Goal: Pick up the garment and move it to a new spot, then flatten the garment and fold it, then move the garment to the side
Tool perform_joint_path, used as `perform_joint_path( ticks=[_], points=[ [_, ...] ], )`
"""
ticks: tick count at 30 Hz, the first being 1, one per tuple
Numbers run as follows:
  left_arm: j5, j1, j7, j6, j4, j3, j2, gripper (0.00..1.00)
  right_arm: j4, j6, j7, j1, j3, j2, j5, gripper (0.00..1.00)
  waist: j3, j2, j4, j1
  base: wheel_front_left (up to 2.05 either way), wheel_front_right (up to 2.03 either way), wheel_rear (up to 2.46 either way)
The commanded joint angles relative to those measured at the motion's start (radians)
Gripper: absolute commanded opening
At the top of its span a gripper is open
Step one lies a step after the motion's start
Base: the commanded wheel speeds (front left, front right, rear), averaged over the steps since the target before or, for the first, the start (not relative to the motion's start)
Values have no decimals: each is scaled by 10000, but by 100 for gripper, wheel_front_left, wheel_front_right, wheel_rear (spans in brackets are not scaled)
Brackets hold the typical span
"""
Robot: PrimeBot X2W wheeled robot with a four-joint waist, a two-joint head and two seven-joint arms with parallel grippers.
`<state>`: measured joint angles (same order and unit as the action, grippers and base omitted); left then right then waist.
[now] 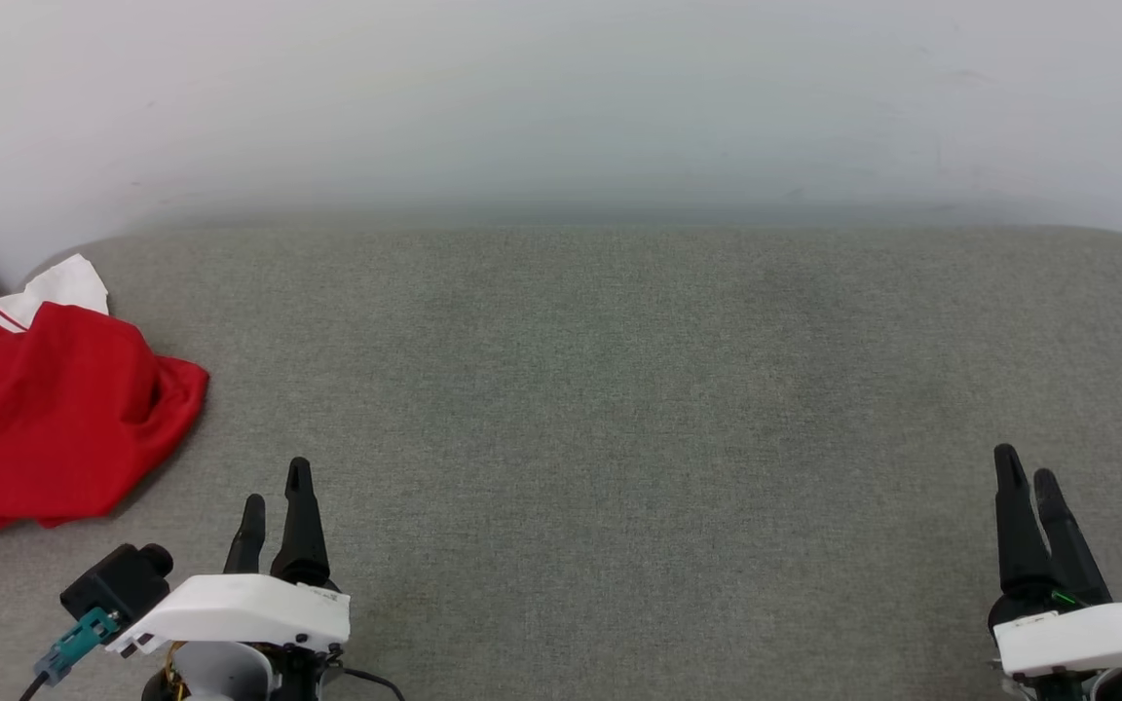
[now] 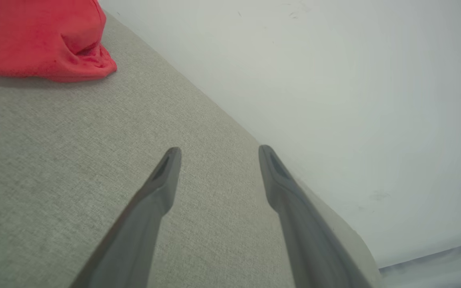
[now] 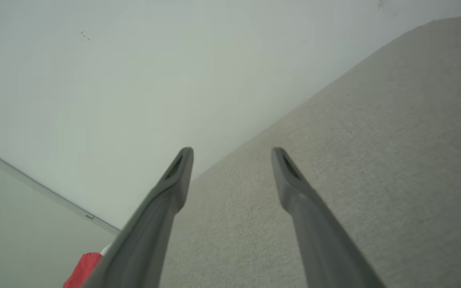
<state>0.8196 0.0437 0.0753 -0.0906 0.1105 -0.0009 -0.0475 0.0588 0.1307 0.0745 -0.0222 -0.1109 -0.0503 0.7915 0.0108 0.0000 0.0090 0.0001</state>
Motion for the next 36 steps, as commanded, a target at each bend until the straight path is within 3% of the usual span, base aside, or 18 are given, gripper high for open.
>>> perform_joint_path(
  ticks=[1,14,36],
  points=[
    [-380,-11,104,-77,-174,-61,-28,100,-198,0,102,26,5,-3,-382,100,3,0,2,-1,0,0,0],
    [-2167,-177,496,-294,-408,-417,-78,100,-365,0,497,-269,-23,-2,-2206,100,21,0,20,-1,0,0,0],
    [-4518,-373,1074,-175,-628,-1044,-143,100,-987,0,1066,-644,26,0,-4297,100,68,0,89,-1,0,0,0]
  ],
)
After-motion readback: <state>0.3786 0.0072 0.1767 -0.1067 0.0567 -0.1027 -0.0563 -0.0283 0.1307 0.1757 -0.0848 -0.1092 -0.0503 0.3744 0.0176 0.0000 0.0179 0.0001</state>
